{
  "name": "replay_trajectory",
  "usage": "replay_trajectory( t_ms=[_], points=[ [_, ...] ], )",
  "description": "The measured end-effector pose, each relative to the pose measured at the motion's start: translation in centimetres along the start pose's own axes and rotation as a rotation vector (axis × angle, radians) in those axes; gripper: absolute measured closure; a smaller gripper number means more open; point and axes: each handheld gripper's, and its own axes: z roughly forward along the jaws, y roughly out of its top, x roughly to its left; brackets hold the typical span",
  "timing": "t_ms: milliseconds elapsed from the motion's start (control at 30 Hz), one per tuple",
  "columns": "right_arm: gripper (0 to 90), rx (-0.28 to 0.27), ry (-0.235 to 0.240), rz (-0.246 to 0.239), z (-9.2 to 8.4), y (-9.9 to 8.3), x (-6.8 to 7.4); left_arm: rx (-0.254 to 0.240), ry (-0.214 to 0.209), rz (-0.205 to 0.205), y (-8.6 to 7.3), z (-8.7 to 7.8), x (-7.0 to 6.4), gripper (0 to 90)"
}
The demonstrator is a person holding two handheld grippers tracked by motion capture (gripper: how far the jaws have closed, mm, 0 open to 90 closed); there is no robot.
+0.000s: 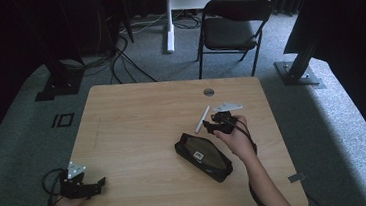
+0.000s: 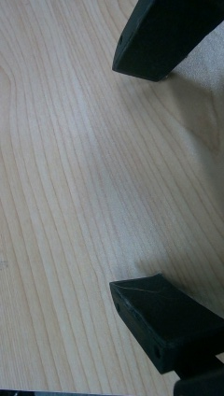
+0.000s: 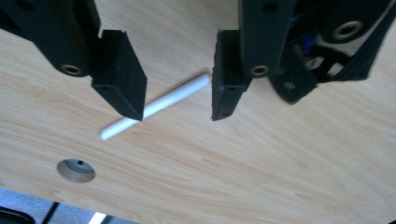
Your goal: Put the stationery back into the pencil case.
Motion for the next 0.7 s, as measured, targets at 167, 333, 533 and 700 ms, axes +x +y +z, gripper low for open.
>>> replay_trajectory(
  t_ms=[167,333,533,700],
  points=[
    [48.5,0.013,-0.014,0.016,0.9,-0.2,-0.6,0.000,0.000,0.000,0.0,0.0,0.0,0.1],
    [46.3,0.042,-0.017,0.040,1.9,-0.1,-1.1,0.000,0.000,0.000,0.0,0.0,0.0,0.1],
    [45.7,0.061,-0.044,0.096,3.2,0.4,-1.9,0.000,0.000,0.000,0.0,0.0,0.0,0.2],
    [45.9,0.066,-0.058,0.139,4.2,0.7,-2.2,0.000,0.000,0.000,0.0,0.0,0.0,0.1]
  ],
)
